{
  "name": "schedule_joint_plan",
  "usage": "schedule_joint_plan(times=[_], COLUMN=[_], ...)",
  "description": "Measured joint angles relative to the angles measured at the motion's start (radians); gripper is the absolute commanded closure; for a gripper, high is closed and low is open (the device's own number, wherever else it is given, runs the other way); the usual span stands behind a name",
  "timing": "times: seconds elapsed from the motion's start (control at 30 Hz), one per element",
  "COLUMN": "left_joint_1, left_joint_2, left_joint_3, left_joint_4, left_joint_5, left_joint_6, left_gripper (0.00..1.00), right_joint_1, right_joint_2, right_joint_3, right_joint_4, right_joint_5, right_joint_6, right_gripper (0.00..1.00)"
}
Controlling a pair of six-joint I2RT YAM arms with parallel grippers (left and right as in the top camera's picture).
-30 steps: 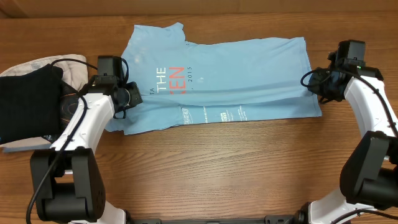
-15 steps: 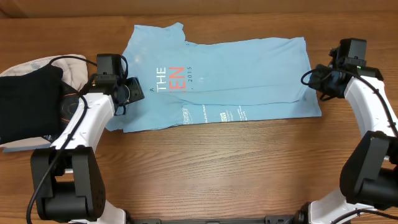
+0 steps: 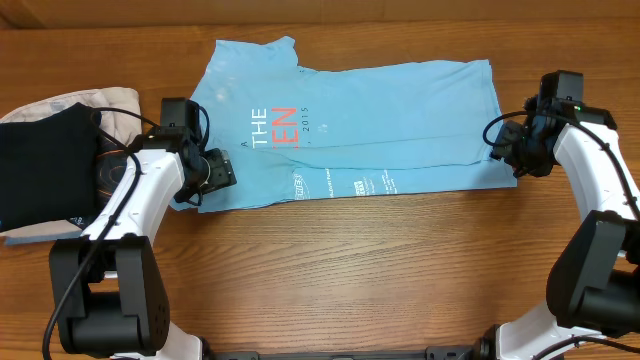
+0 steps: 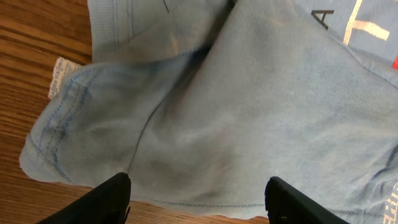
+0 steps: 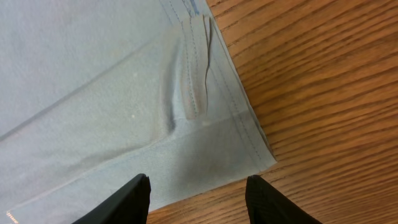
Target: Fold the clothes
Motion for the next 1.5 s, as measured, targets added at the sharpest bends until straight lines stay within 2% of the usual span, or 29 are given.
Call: schedule_joint_plan(times=[0.2, 0.33, 0.43, 0.77, 0.97, 1.13, 1.2, 1.43, 1.5], left_joint_1=[0.0, 0.0, 0.0, 0.0, 0.0, 0.0, 0.0, 0.0, 0.0], left_joint_2=[0.0, 0.0, 0.0, 0.0, 0.009, 0.081, 0.117, 0.169, 0.169], left_joint_3=[0.0, 0.0, 0.0, -0.001, -0.001, -0.001, -0.001, -0.001, -0.001], left_joint_4=[0.023, 0.024, 0.041, 0.194, 0.205, 0.235, 0.257, 0.304, 0.306], left_joint_5=[0.004, 0.009, 0.023, -0.011, -0.04, -0.04, -0.027, 0.044, 0.058], left_joint_6=[0.0, -0.001, 0.006, 0.023, 0.026, 0.032, 0.043, 0.065, 0.075], left_gripper=[0.27, 0.33, 0.29, 0.3, 0.33, 0.36, 0.39, 0.64, 0.64], right_joint_1=[0.0, 0.0, 0.0, 0.0, 0.0, 0.0, 0.0, 0.0, 0.0], right_joint_2=[0.0, 0.0, 0.0, 0.0, 0.0, 0.0, 0.0, 0.0, 0.0], right_joint_3=[0.0, 0.0, -0.002, -0.077, -0.087, -0.087, -0.087, -0.088, -0.088], right_joint_4=[-0.035, -0.062, -0.059, -0.038, -0.04, -0.055, -0.06, -0.067, -0.066], right_joint_5=[0.003, 0.006, 0.006, 0.008, 0.008, 0.008, 0.008, 0.008, 0.008], right_joint_6=[0.0, 0.0, 0.0, 0.003, 0.003, 0.003, 0.003, 0.004, 0.005], right_gripper=[0.46, 0.43, 0.43, 0.43, 0.43, 0.43, 0.43, 0.43, 0.43])
